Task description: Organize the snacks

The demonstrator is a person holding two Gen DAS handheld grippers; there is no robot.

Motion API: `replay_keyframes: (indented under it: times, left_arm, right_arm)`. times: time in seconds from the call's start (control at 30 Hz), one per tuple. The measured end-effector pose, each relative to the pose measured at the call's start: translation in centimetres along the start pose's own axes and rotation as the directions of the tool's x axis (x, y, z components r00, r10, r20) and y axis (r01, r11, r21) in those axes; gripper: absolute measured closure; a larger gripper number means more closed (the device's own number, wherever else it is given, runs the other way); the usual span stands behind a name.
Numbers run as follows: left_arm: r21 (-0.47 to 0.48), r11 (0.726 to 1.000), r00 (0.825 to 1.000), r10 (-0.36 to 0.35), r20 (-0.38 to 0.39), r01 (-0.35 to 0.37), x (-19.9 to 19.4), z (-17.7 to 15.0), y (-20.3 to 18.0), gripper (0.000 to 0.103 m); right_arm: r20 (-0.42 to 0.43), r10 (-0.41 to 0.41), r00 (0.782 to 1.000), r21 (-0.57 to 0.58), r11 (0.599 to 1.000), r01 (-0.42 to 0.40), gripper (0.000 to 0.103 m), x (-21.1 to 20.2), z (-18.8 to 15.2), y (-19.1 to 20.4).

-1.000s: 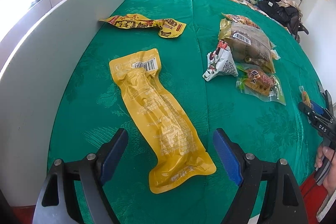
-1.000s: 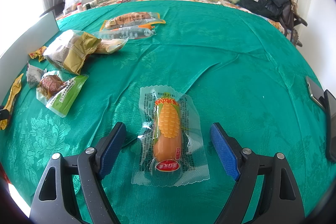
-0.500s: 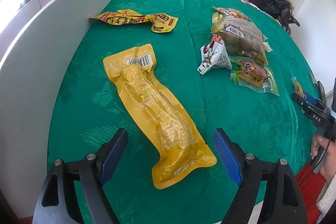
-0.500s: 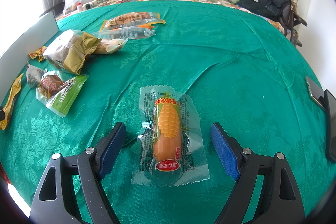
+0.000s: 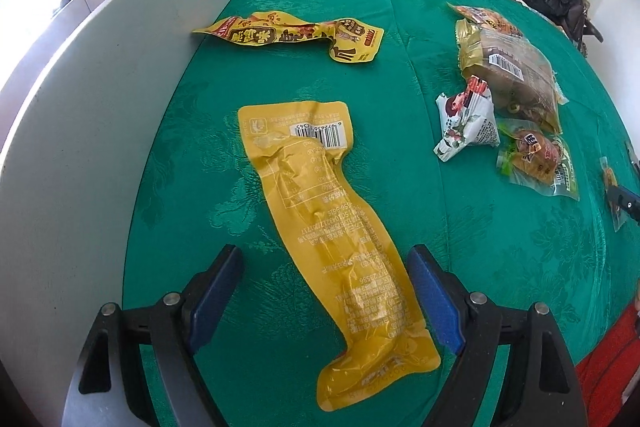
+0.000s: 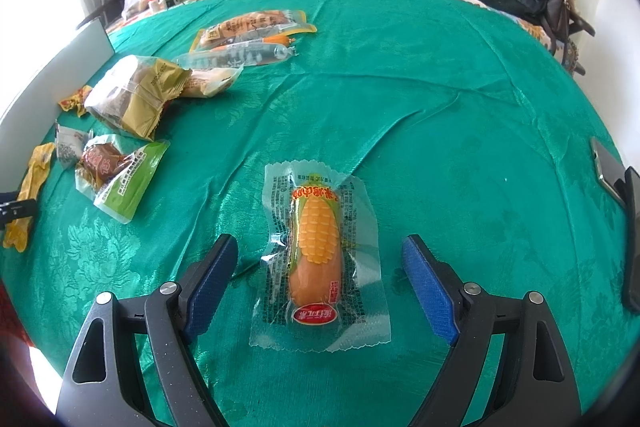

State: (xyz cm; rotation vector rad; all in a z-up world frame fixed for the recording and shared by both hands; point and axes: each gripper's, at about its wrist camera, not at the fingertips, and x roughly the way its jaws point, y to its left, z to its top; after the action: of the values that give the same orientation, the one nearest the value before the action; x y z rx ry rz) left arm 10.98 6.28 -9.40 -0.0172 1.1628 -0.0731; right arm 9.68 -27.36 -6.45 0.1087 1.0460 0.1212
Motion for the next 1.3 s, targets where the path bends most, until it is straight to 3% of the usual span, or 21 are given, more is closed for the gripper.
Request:
replay_keyframes:
  times: [0.13,0.27,0.33,0.37,0.43,0.5,0.6,0.67,0.77,0.83,0.93,1.0,1.07,1.13,1.23,1.3]
  left_arm:
    - [-0.005,1.000,1.000,-0.013,0.006,0.013,0.1,-0.1,1.0,0.019]
    - [0.079,0.997,1.000,0.017,0.016,-0.019,0.5,0.1,-0.3,0.022]
    - [0.113,0.994,0.999,0.001,0.047,-0.006,0.1,0.0,-0.8,0.042]
    - [0.120,0.993,0.998,-0.020,0.055,0.013,-0.2,0.0,-0.8,0.054]
    - [0.115,0.992,0.996,-0.055,0.067,0.047,-0.7,0.0,-0.5,0.058]
    - [0.103,0.992,0.992,-0.087,0.090,0.078,-1.5,-0.2,0.0,0.063]
    - [0.050,0.985,0.980,-0.168,0.103,0.164,-2.5,-0.5,1.1,0.063]
    - [0.012,0.974,0.968,-0.224,0.112,0.224,-3.1,-0.6,1.7,0.063]
    - [-0.030,0.950,0.942,-0.303,0.143,0.310,-4.8,-0.8,2.1,0.063]
    - [-0.060,0.927,0.917,-0.356,0.179,0.371,-6.6,-0.8,2.7,0.063]
    - [-0.112,0.886,0.873,-0.412,0.261,0.451,-10.3,-0.5,4.7,0.063]
    - [-0.140,0.880,0.861,-0.392,0.324,0.454,-13.1,0.0,7.0,0.062]
    - [-0.180,0.892,0.867,-0.329,0.373,0.416,-15.6,0.5,9.9,0.062]
    - [-0.231,0.909,0.887,-0.238,0.395,0.347,-17.4,0.9,13.5,0.062]
    - [-0.322,0.929,0.926,-0.055,0.373,0.184,-18.7,1.2,18.6,0.059]
    - [-0.397,0.913,0.940,0.051,0.338,0.093,-18.9,0.9,21.9,0.045]
  right_arm:
    - [-0.146,0.033,0.989,0.113,0.993,-0.016,0.017,0.4,2.6,-1.5]
    - [-0.256,-0.029,0.966,-0.001,1.000,0.029,0.017,1.9,3.8,0.5]
    - [-0.278,-0.098,0.956,-0.079,0.994,0.079,0.020,2.4,3.8,1.7]
    - [-0.285,-0.128,0.950,-0.098,0.990,0.104,0.031,2.5,3.8,2.1]
    - [-0.291,-0.129,0.948,-0.075,0.991,0.112,0.057,2.4,3.7,2.0]
    - [-0.303,-0.123,0.945,-0.036,0.992,0.118,0.058,2.1,3.6,1.6]
    - [-0.242,-0.020,0.970,0.079,0.996,0.040,0.058,-0.1,3.7,0.8]
    - [-0.203,0.037,0.979,0.118,0.993,-0.013,0.058,-1.5,4.0,0.9]
    - [-0.203,0.043,0.978,0.107,0.994,-0.021,0.058,-1.9,4.1,1.8]
    - [-0.210,0.059,0.976,0.097,0.994,-0.039,0.058,-2.0,4.1,3.2]
    - [-0.189,0.145,0.971,0.065,0.989,-0.134,0.058,-3.3,5.9,8.4]
    - [-0.157,0.229,0.961,0.027,0.973,-0.228,0.058,-4.6,7.4,13.3]
    - [-0.126,0.333,0.934,-0.016,0.941,-0.338,0.057,-5.9,9.8,19.0]
    - [-0.112,0.435,0.893,-0.068,0.894,-0.444,0.057,-7.3,11.8,25.4]
    - [-0.130,0.550,0.825,-0.142,0.813,-0.565,0.056,-8.3,14.1,35.0]
    - [-0.133,0.618,0.775,-0.153,0.760,-0.632,0.044,-8.2,15.1,40.3]
